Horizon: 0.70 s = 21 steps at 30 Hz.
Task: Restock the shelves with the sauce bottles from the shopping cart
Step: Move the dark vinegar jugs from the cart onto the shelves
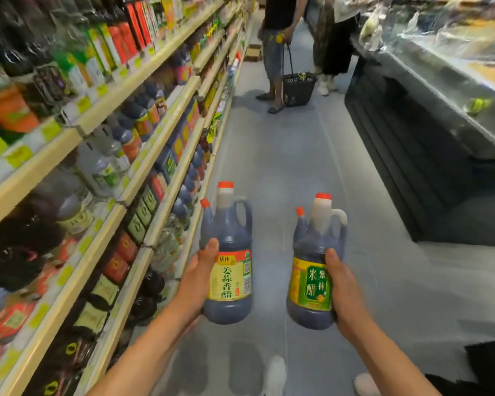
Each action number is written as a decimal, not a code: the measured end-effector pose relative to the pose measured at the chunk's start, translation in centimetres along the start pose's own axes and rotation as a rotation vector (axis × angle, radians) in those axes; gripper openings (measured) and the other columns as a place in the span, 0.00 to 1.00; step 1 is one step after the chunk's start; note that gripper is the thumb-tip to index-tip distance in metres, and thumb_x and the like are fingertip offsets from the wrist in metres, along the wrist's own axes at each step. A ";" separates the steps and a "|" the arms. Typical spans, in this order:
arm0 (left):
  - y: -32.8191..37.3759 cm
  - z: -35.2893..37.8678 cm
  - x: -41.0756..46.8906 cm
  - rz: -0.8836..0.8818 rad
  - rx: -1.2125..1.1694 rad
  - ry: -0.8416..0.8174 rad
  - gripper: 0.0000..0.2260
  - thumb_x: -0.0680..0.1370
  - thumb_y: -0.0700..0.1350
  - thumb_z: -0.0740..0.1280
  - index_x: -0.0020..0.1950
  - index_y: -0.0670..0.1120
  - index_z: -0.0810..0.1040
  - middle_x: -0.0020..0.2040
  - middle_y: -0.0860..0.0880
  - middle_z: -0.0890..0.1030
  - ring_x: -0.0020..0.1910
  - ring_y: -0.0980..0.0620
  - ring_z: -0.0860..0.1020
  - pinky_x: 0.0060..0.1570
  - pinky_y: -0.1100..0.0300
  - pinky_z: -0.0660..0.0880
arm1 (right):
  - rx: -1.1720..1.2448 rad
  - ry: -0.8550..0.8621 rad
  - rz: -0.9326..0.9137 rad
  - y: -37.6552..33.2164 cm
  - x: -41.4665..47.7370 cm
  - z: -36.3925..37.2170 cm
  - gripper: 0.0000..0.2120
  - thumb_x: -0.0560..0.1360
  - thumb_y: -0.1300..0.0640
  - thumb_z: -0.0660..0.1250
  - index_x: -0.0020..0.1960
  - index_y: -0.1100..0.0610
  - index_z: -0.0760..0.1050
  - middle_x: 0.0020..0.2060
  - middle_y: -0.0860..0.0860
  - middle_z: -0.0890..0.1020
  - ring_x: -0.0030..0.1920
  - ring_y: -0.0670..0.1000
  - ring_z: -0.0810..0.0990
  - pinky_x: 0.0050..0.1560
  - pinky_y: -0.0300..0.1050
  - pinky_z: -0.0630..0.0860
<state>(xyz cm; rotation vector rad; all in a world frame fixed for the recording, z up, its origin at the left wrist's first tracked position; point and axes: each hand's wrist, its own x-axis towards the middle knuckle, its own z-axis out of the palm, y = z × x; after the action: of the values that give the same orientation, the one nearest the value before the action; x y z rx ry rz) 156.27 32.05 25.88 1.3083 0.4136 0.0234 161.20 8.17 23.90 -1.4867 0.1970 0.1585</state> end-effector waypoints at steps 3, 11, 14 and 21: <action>1.9 2.5 5.7 0.006 -0.010 0.026 0.23 0.73 0.61 0.60 0.58 0.49 0.80 0.51 0.43 0.87 0.48 0.46 0.86 0.50 0.51 0.81 | 0.006 -0.031 -0.014 -2.1 6.7 0.1 0.38 0.59 0.28 0.71 0.55 0.57 0.80 0.43 0.57 0.87 0.41 0.53 0.86 0.42 0.49 0.83; 6.4 6.3 20.9 0.022 0.005 0.077 0.23 0.74 0.65 0.61 0.56 0.49 0.80 0.50 0.40 0.86 0.46 0.44 0.86 0.48 0.51 0.82 | -0.035 -0.095 0.007 -7.0 23.7 3.2 0.41 0.57 0.24 0.70 0.55 0.56 0.81 0.45 0.59 0.87 0.49 0.62 0.86 0.53 0.60 0.81; 7.8 6.8 26.9 0.024 0.008 0.055 0.25 0.77 0.66 0.62 0.62 0.47 0.78 0.53 0.40 0.86 0.52 0.39 0.85 0.56 0.42 0.80 | -0.040 -0.120 0.007 -8.4 30.2 4.8 0.43 0.59 0.26 0.68 0.59 0.59 0.79 0.47 0.59 0.87 0.49 0.60 0.86 0.54 0.61 0.81; 12.7 7.7 42.7 0.046 0.019 -0.013 0.35 0.68 0.72 0.67 0.66 0.49 0.76 0.57 0.43 0.85 0.56 0.41 0.84 0.61 0.38 0.78 | -0.036 -0.102 -0.023 -12.1 45.0 8.7 0.46 0.51 0.19 0.69 0.57 0.51 0.79 0.48 0.56 0.87 0.50 0.58 0.86 0.50 0.55 0.82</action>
<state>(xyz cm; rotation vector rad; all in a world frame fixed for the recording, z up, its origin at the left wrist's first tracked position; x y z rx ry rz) 200.90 38.89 27.25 1.3362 0.3736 0.0502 208.04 15.15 26.07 -1.5120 0.0955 0.2199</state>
